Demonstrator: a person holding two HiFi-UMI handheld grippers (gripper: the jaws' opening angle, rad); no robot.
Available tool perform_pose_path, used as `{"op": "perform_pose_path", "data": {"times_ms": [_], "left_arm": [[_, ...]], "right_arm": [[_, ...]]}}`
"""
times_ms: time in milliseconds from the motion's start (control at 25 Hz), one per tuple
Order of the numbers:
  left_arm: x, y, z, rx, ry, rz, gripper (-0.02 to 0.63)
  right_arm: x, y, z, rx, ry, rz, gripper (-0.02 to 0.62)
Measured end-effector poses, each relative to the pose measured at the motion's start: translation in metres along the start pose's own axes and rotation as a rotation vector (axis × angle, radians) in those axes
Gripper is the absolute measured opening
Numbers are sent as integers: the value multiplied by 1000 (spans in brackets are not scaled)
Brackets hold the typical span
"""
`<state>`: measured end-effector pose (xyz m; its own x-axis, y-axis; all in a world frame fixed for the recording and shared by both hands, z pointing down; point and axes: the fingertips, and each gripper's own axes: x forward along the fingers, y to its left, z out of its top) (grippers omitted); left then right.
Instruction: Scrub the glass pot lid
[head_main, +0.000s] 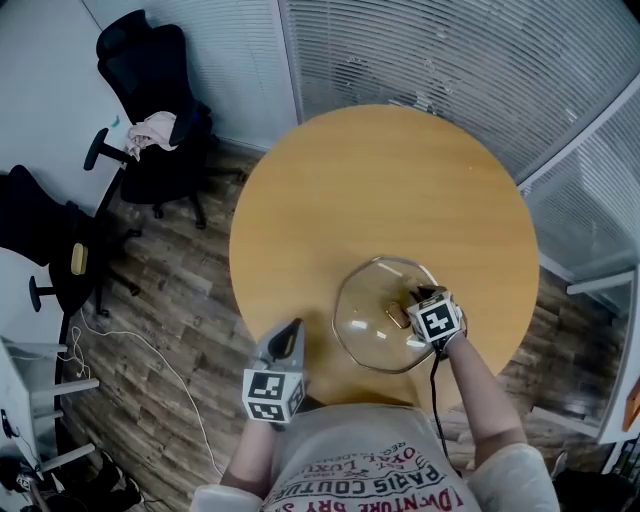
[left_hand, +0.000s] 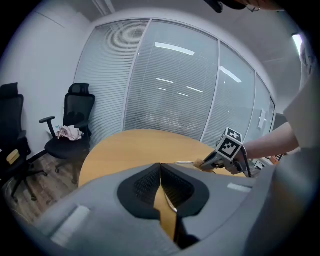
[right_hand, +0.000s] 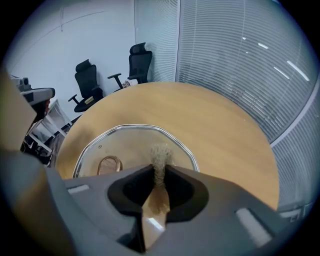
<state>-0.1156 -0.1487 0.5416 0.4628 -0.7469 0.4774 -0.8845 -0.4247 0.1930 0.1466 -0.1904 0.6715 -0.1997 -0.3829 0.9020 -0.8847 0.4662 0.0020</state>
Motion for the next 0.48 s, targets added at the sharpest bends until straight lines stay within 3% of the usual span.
{"op": "perform_pose_path", "data": {"times_ms": [200, 480], "left_arm": [[0, 4, -4, -14, 4, 20, 8], [0, 5, -7, -20, 0, 33, 8]], "right_arm": [[12, 3, 3, -11, 42, 20, 64], [23, 9, 19, -127, 73, 19, 64]]}}
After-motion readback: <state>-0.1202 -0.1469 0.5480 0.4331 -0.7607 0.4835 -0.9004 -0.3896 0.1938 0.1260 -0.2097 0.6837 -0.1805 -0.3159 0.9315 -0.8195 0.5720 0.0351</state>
